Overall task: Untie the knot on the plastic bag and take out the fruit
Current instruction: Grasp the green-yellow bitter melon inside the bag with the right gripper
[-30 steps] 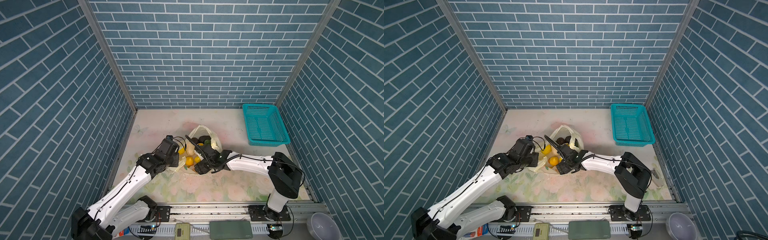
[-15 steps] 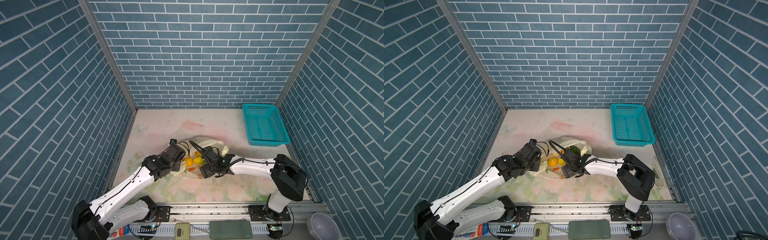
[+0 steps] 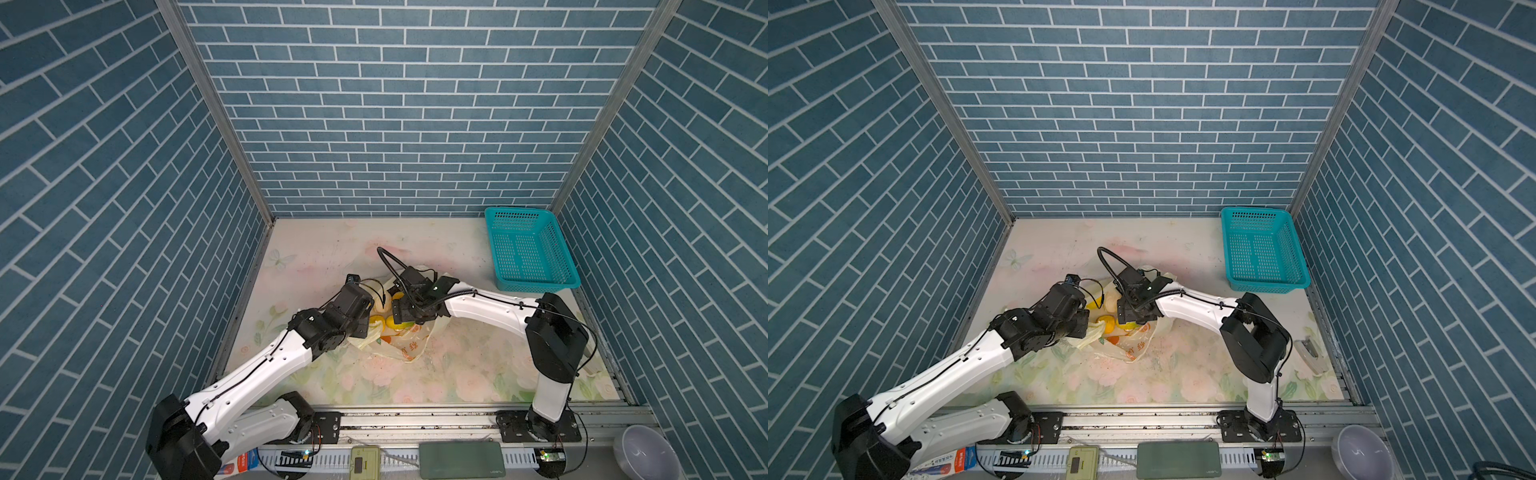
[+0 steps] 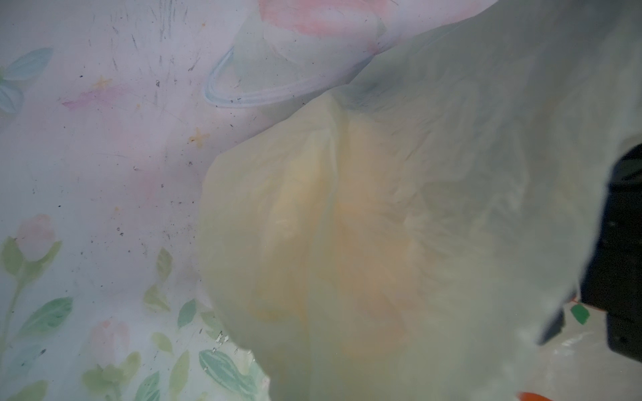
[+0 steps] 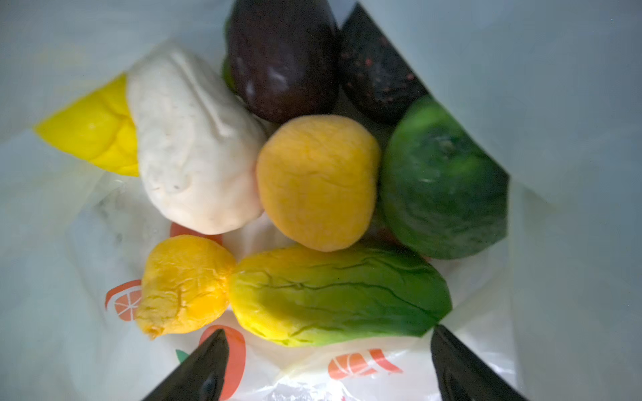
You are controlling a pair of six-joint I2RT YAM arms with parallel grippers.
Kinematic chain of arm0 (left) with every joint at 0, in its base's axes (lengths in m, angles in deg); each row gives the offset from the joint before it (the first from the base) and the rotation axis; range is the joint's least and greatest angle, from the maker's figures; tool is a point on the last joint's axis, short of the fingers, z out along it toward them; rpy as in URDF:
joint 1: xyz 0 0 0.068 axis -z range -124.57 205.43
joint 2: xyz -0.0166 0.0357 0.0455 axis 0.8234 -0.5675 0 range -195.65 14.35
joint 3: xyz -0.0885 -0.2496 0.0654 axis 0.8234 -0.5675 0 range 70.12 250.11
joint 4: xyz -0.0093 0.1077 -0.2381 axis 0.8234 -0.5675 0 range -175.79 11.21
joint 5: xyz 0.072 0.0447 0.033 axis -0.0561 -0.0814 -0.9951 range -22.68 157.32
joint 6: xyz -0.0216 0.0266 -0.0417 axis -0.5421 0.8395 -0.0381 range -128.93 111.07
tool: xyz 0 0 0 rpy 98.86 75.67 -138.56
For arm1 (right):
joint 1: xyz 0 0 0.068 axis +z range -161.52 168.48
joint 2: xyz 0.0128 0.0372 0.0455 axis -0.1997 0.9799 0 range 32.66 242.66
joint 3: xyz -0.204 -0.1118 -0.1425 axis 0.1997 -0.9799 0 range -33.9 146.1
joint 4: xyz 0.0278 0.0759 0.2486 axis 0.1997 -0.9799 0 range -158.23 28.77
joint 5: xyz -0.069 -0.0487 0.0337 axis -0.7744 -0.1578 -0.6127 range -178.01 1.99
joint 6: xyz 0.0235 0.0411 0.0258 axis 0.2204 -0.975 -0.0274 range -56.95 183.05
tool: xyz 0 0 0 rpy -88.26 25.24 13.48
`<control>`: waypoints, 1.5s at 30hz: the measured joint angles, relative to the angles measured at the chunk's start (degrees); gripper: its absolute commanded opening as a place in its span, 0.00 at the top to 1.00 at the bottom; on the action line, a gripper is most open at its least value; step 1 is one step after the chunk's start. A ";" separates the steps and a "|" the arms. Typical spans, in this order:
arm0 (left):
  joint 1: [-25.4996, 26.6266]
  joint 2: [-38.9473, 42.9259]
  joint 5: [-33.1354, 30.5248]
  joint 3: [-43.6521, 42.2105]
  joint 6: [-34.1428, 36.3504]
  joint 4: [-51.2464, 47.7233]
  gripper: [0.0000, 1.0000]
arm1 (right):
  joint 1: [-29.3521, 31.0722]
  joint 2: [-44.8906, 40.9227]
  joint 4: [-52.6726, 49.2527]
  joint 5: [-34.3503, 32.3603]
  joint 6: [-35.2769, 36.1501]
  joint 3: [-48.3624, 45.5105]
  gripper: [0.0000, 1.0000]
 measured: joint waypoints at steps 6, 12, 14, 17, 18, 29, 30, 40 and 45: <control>0.61 0.48 1.49 -1.22 -1.53 1.14 1.00 | -2.82 0.74 -0.96 4.42 -7.34 0.70 0.10; 2.03 0.68 1.84 -1.36 -2.97 1.97 1.00 | -4.31 1.18 -0.48 7.85 -13.51 0.70 0.11; 2.54 0.85 1.86 -1.62 -3.48 2.29 1.00 | -4.39 1.18 -0.17 8.57 -14.75 0.70 0.12; 3.39 0.83 1.81 -1.68 -3.96 2.36 1.00 | -4.39 1.18 0.63 9.49 -16.55 0.70 0.13; 3.61 0.83 1.77 -1.68 -4.09 2.38 1.00 | -4.39 1.18 1.14 9.73 -17.18 0.70 0.15; 6.10 0.50 1.77 -1.99 -6.14 3.19 1.00 | -4.00 1.05 9.97 10.03 -25.70 -1.11 0.22; 6.32 0.50 1.77 -2.10 -6.40 3.26 1.00 | -3.98 1.05 10.36 9.92 -26.25 -1.20 0.22; 6.73 0.61 1.75 -2.69 -6.69 3.65 1.00 | -3.78 -1.27 9.46 8.92 -29.29 -3.74 0.23; 6.75 1.51 1.42 -2.99 -6.64 3.61 1.00 | -3.58 -1.99 8.46 8.94 -30.08 -5.33 0.23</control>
